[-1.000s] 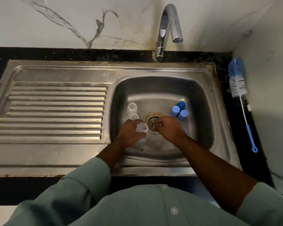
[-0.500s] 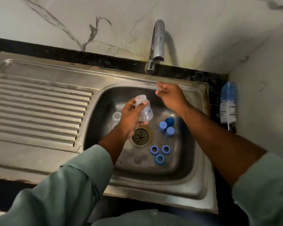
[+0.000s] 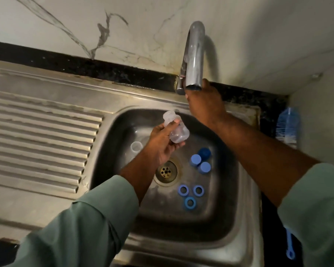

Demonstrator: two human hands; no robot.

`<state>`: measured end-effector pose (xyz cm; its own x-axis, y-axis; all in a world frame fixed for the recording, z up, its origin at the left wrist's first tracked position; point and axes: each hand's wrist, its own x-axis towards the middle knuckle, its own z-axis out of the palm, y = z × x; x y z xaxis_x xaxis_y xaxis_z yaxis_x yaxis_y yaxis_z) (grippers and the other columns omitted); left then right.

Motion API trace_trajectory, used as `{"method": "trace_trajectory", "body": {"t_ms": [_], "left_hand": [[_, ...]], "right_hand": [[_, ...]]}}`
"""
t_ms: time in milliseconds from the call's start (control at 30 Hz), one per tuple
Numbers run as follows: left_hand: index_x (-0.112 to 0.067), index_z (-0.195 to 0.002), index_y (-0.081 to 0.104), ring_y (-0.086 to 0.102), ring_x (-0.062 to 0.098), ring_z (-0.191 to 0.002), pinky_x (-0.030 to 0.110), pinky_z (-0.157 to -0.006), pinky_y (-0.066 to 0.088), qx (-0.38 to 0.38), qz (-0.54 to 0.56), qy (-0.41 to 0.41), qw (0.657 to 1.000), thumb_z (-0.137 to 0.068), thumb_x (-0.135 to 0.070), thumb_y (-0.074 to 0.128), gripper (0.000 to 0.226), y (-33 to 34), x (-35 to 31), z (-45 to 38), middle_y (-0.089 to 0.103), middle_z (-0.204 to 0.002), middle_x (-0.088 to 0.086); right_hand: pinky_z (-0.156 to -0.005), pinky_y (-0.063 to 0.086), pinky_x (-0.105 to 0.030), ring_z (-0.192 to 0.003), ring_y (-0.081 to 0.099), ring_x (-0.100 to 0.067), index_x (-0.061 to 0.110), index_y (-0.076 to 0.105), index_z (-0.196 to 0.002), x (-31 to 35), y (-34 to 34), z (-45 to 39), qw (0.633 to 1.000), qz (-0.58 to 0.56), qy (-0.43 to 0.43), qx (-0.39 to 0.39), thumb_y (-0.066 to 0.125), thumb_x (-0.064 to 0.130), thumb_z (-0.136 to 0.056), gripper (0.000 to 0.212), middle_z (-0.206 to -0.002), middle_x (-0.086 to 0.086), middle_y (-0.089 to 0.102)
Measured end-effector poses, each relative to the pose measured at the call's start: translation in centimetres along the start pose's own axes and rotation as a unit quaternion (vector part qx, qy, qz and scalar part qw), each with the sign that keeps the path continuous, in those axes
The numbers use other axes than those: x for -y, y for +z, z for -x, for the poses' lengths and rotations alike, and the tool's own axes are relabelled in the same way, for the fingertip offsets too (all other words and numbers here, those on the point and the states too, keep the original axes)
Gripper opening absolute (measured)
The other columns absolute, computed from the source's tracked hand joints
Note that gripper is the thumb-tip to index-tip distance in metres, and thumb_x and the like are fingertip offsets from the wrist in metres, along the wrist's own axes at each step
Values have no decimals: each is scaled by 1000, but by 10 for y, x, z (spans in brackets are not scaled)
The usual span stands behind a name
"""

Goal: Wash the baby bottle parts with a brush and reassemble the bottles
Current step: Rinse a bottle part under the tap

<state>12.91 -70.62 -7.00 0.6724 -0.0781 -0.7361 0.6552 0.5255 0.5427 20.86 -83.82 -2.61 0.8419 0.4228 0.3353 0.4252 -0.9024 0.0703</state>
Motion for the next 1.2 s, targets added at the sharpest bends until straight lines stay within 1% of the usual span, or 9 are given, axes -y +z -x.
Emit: {"method": "trace_trajectory", "body": {"t_ms": [100, 200, 333, 467, 567, 700, 833, 933, 1200], "left_hand": [[-12, -124, 55, 68, 32, -104, 41, -73, 60, 4, 41, -4, 999, -87, -27, 71, 43, 0, 2, -5, 64, -122, 16], [-11, -126, 57, 68, 31, -103, 40, -74, 60, 2, 38, -14, 999, -89, -31, 69, 43, -3, 1, -9, 66, -121, 15], [-11, -122, 62, 68, 28, -103, 36, -79, 59, 6, -4, -17, 1000, -89, -33, 69, 40, -9, -1, -9, 69, -117, 13], [-12, -120, 63, 68, 27, -100, 36, -75, 58, 8, 4, -14, 1000, -88, -37, 69, 40, -8, -8, -6, 70, -113, 13], [-10, -121, 60, 68, 28, -100, 39, -77, 58, 25, 36, -17, 999, -92, -34, 65, 37, -7, -12, -5, 69, -114, 14], [-5, -128, 56, 69, 25, -93, 39, -79, 58, 46, 49, -13, 998, -99, -32, 53, 39, -8, -12, -5, 70, -110, 15], [-5, -132, 53, 69, 23, -90, 38, -85, 55, 72, 55, -11, 996, -104, -33, 42, 41, -5, -13, -3, 71, -105, 14], [-9, -131, 56, 66, 24, -103, 39, -94, 51, 103, 12, 10, 995, -102, -41, 44, 45, -4, -14, 1, 68, -120, 15], [-8, -120, 59, 64, 15, -74, 26, -62, 50, 140, -29, 12, 990, -99, -33, 52, 33, -6, -17, 2, 68, -94, 9]], "right_hand": [[-68, 54, -40, -96, 59, -34, 12, 50, -134, 6, 17, 0, 996, -8, -15, 89, 62, 10, -80, 55, -127, -11, 59], [-88, 51, -46, -114, 50, -31, 17, 43, -137, 17, 36, -5, 980, -42, -34, 190, 42, 25, -93, 45, -142, -7, 46], [-100, 45, -41, -122, 52, -26, 19, 52, -131, 18, 45, -4, 953, -204, 32, 220, 45, 30, -91, 42, -138, -4, 51], [-112, 35, -38, -137, 38, -23, 15, 56, -132, 15, 35, -10, 946, -255, 13, 198, 57, 10, -89, 43, -155, 0, 31], [-111, 36, -36, -136, 40, -22, 10, 59, -128, 14, 32, -5, 924, -346, 27, 160, 55, 0, -89, 41, -153, -2, 34], [-100, 44, -18, -117, 55, -13, 1, 66, -115, 25, 22, 21, 862, -468, 190, 43, 58, -3, -88, 28, -133, -7, 57], [-94, 53, -38, -100, 64, -15, 1, 69, -108, 40, 20, 32, 767, -540, 347, -2, 62, -3, -87, 23, -107, 1, 66], [-91, 54, -37, -97, 67, -19, 5, 69, -109, 45, 18, 37, 745, -547, 379, 37, 63, 2, -88, 23, -103, -4, 70], [-70, 55, -20, -82, 71, -8, 10, 71, -103, 38, 9, 42, 689, -601, 406, 14, 67, 1, -84, 22, -90, 2, 73]]}}
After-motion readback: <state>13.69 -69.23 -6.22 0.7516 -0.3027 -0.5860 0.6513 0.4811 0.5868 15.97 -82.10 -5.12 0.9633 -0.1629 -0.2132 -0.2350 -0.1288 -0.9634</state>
